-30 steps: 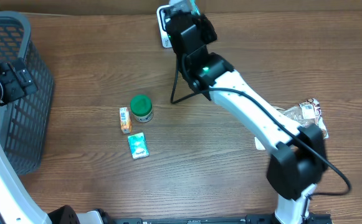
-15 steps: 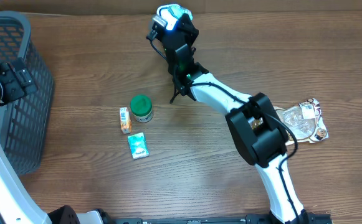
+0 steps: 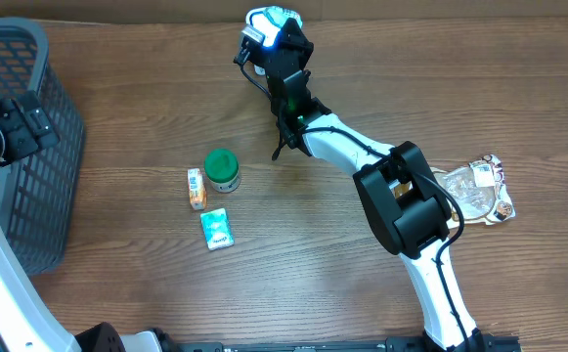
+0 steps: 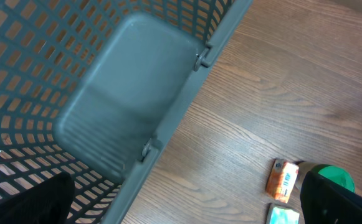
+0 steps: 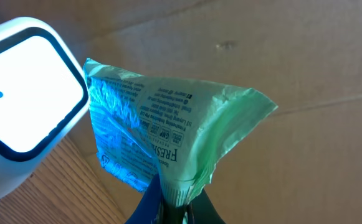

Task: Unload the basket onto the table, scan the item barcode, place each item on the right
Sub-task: 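Carry the wipes pack to the white scanner and hold it there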

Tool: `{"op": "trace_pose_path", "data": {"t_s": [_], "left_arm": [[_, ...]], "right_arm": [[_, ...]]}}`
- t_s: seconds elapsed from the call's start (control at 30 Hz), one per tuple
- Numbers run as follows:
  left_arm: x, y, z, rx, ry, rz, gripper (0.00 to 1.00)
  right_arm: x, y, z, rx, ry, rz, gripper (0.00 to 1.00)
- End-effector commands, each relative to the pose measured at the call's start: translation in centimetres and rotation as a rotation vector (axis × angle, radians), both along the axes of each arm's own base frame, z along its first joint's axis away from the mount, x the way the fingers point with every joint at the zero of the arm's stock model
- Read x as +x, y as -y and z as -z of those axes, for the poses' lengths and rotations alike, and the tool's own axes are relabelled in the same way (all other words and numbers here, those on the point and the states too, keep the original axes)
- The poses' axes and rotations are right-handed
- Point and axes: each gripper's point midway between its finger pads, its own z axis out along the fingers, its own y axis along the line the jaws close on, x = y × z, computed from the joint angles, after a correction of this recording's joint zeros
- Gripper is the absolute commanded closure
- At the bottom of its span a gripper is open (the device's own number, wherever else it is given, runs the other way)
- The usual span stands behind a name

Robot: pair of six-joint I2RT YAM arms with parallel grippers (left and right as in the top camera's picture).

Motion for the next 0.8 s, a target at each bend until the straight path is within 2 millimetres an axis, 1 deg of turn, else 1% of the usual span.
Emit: {"op": "trace_pose_path", "data": {"t_s": [0.0, 0.2, 0.33, 0.43, 0.5, 0.6, 0.67, 0.77], "left_arm": [[0.0, -0.3, -0.4, 0.022, 0.001, 0.009, 0.0], [0.0, -0.3, -0.4, 0.022, 0.001, 0.009, 0.0], [0.0, -0.3, -0.4, 0.022, 0.002, 0.009, 0.0], [0.0, -0.3, -0.4, 0.022, 0.002, 0.009, 0.0], [0.0, -0.3, -0.4, 0.022, 0.001, 0.009, 0.0], [0.0, -0.3, -0.4, 0.022, 0.002, 0.009, 0.0], [0.0, -0.3, -0.4, 0.022, 0.001, 0.009, 0.01], [0.0, -0.3, -0.4, 0.022, 0.001, 0.009, 0.01]], "right_arm": [[0.1, -0.6, -3.0, 0.036, 0.054, -0.025, 0.96], [0.1, -0.6, -2.9, 0.037, 0.053, -0.029, 0.96], [0.1, -0.8, -3.0, 0.076, 0.057, -0.035, 0.96], [-0.1, -0.8, -3.8, 0.095, 0.072, -0.026, 0.96], [-0.3, -0.7, -5.0, 0.124, 0.09, -0.022, 0.96], [-1.2, -0.6, -8.1, 0.162, 0.11, -0.021, 0.96], [-2.1, -0.6, -10.3, 0.211, 0.108, -0.026, 0.96], [-4.1, -0.4, -13.8, 0.292, 0.085, -0.034, 0.96]]}}
